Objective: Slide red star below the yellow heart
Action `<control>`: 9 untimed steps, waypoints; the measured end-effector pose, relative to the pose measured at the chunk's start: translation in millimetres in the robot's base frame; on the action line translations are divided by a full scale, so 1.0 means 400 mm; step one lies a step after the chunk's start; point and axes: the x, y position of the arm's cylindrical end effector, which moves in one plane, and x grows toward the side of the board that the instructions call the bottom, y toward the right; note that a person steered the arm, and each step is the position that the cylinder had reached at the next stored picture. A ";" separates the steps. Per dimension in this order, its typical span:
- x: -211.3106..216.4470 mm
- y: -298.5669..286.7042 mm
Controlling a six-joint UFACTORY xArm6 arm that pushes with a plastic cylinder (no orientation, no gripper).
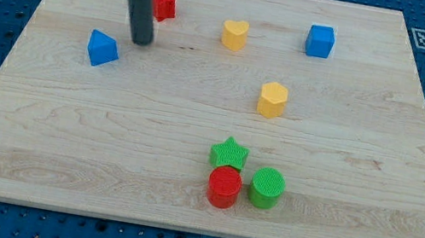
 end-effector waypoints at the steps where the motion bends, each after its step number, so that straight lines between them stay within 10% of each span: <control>1: -0.179 0.014; 6: -0.296 0.163; 9: -0.075 0.188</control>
